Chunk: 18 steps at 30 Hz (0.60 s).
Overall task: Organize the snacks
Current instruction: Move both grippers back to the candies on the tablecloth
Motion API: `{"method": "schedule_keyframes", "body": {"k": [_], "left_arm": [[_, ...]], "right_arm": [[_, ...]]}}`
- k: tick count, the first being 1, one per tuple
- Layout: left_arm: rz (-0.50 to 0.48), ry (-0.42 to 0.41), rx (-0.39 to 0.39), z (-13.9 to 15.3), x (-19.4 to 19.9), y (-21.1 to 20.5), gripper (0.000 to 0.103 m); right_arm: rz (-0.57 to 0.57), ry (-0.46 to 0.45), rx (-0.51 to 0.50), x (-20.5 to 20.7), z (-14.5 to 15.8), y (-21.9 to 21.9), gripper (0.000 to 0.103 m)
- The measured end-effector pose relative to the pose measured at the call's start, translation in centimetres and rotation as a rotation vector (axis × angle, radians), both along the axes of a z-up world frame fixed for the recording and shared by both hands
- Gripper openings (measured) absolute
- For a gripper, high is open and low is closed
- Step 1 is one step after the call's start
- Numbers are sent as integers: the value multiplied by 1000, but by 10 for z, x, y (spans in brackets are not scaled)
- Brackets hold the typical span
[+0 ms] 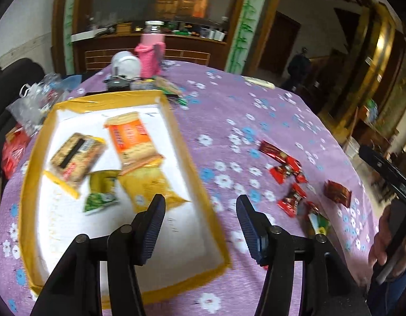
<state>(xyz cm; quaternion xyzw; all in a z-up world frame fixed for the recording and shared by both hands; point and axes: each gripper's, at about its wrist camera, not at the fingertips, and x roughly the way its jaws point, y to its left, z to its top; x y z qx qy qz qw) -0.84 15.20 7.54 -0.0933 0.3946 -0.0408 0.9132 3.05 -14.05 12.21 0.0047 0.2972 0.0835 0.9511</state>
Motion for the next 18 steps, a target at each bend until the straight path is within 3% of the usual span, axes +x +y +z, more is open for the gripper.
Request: {"method": "schedule_keyframes", "body": {"k": [9,14,18], "left_arm": [[-141,30,54,-11,-3,-55,61],[-185,52,74,-17,-3,-76,61],[-203,66,81,-22,-3,-84,62]], "right_arm": [[-15,162,129,0,-37,-69,103],[-45,104,249,-6,-45,-94,103],[-146,63,358,-2,-53,-124,103]]}}
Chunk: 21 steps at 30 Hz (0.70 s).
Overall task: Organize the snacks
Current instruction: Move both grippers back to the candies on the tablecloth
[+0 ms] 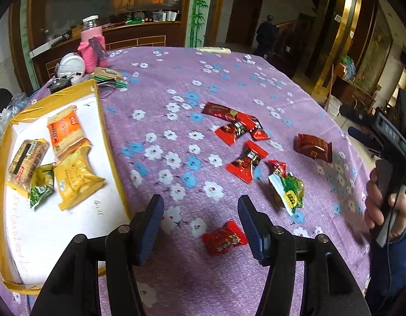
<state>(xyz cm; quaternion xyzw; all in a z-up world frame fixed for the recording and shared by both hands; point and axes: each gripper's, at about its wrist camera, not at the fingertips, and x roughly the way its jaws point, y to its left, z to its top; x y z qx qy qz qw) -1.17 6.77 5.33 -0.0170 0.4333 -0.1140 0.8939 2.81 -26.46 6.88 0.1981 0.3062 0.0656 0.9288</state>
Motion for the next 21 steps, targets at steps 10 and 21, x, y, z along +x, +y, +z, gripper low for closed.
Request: {"method": "schedule_keyframes", "body": {"k": [10,21], "left_arm": [[-30,23,2,-8,2,-12,63],[-17,19,0,-5,3,-9,63]], "right_arm": [[46,205,158,26,-40,-19,46],[501,201,-13,10,-31,71,47]]}}
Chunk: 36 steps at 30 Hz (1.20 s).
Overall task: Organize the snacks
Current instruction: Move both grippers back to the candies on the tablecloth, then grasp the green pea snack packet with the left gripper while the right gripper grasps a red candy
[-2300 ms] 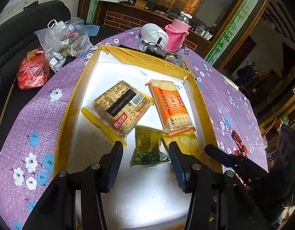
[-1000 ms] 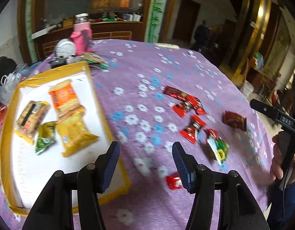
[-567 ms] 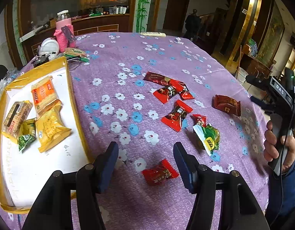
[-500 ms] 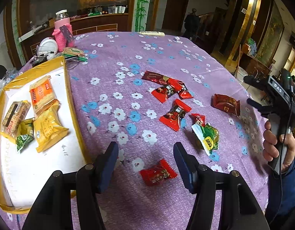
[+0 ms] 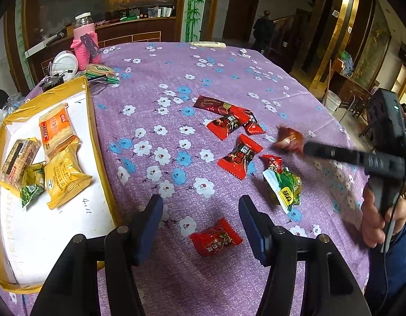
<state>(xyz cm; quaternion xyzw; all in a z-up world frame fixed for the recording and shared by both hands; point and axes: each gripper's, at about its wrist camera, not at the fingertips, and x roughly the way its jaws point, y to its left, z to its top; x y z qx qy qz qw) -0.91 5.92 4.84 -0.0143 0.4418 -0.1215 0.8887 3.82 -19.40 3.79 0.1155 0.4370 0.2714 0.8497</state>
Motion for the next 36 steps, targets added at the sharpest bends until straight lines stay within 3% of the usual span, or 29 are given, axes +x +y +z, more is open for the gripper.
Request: {"method": "schedule_keyframes", "body": {"k": [3,7,11,15,25,26,27,28,30,36], "left_arm": [[0,4,-4,0,1,0,67],[-46,24,-33,3,4,-12,68],[-119,55,-73,3,5,-35,81],[-176,75,-48,-2,6,-65,83],[-155,111,2,-26,29,-98,83],[-154,108,19,-29,29,-101,81],[-153,105,29,-31,29,-102,69],[-155,103,37,-33,29,-103,67],[-152,83,50,-32,27,-103,48],[-131,79,22,-30,26,-91,44]], "right_arm": [[-49,-28,-56,-1,1,-2,52],[-163,26,69,9,-4,-35,52],[-217,36,131,11,-4,-50,52],[-217,22,131,11,0,-50,52],[-214,-21,108,5,7,-44,57],[-212,-24,109,5,7,-43,57],[-211,-26,108,5,8,-43,58],[-211,-27,107,5,8,-43,58],[-210,-27,101,5,7,-42,58],[-223,-21,86,7,5,-43,58]]}}
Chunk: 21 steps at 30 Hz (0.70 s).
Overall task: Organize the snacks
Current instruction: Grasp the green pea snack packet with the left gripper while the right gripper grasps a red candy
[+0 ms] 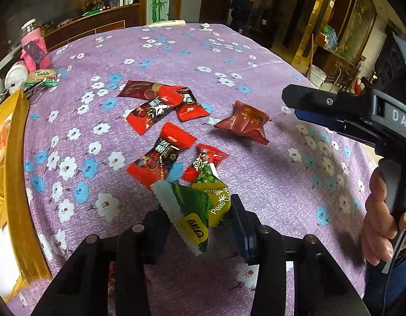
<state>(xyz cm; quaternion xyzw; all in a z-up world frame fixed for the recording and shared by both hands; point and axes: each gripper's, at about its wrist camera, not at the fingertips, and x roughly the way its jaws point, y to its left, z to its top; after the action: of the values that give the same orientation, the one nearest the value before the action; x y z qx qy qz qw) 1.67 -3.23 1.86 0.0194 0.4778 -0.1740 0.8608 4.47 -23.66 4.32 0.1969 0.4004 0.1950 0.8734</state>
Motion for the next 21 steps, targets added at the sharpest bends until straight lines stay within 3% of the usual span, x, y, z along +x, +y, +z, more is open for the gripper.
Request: {"method": "schedule_keyframes", "body": {"k": [9,15,21], "left_arm": [[80,-93,-46,28,-12,46,44],[196,-131,-41,25,-6,88,45],[207,-158,-56,19,-3,96,45]], "right_arm": [[-24,49,13,6,-10,-6,58],[-26,103,21,7,-15,1,58],[-103,200,79,11,-12,2,58]]}}
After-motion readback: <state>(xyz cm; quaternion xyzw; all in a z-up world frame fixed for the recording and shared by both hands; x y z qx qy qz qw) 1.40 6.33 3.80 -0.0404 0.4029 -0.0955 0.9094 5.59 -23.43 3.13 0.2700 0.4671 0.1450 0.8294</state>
